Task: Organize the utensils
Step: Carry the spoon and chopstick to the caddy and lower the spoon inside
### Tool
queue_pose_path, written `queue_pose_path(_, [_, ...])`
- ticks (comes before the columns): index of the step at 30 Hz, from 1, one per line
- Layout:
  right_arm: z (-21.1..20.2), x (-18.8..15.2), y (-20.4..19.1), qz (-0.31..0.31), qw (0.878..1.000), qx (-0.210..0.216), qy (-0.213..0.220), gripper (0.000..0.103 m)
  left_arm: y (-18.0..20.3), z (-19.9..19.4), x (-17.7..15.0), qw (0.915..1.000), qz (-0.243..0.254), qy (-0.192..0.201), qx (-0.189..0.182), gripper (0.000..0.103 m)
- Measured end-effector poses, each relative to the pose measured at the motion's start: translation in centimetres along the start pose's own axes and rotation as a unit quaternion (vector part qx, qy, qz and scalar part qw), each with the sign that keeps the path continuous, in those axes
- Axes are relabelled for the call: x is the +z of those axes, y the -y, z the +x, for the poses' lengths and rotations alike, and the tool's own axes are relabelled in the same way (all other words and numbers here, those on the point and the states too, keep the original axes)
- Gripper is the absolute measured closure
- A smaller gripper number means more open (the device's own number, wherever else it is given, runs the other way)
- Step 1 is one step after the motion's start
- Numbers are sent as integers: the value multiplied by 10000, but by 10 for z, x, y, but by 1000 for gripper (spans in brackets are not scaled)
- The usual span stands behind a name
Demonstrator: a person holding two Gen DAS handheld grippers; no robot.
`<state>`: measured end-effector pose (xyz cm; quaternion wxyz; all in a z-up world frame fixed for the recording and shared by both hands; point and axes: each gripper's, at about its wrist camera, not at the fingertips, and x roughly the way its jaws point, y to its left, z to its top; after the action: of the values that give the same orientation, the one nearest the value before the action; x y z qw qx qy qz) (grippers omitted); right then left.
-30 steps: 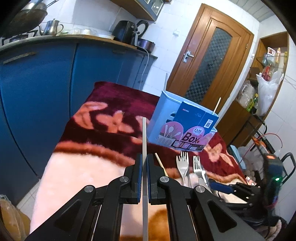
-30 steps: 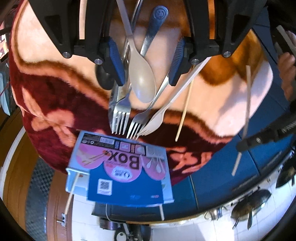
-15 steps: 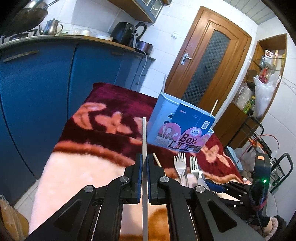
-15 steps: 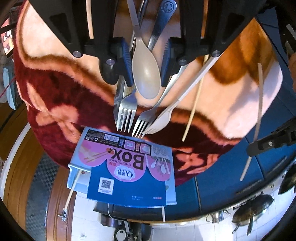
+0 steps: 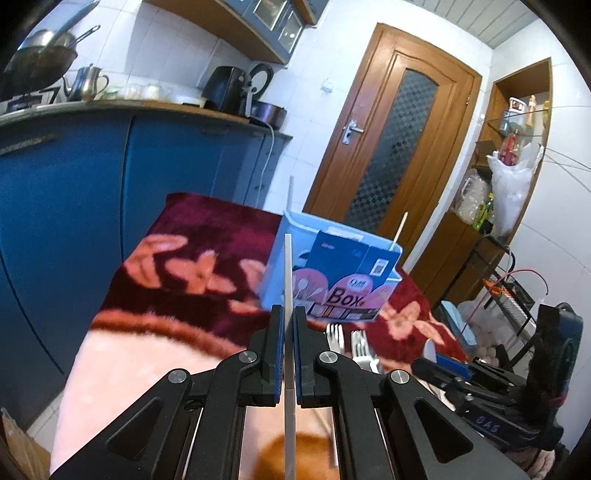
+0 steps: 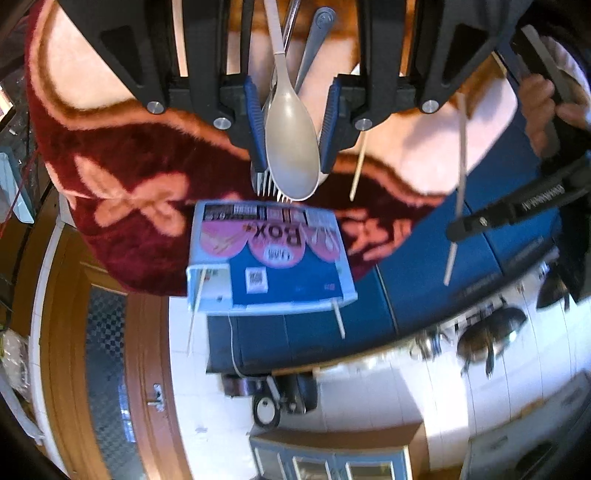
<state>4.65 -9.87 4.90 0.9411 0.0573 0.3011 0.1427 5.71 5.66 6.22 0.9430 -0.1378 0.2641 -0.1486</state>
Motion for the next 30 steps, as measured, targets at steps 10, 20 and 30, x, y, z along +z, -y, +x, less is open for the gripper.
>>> queue_pose_path(10, [-26, 25, 16, 254, 9967, 107, 762, 74, 22, 7, 27, 9993, 166, 338, -13, 99])
queue_pose_path(20, [-29, 58, 33, 242, 9926, -46, 1192, 92, 42, 21, 67, 9958, 339, 845, -18, 99])
queue_pose_path(30, [-24, 74, 39, 95, 9925, -105, 1218, 93, 53, 34, 83, 9944, 410, 976, 1, 99])
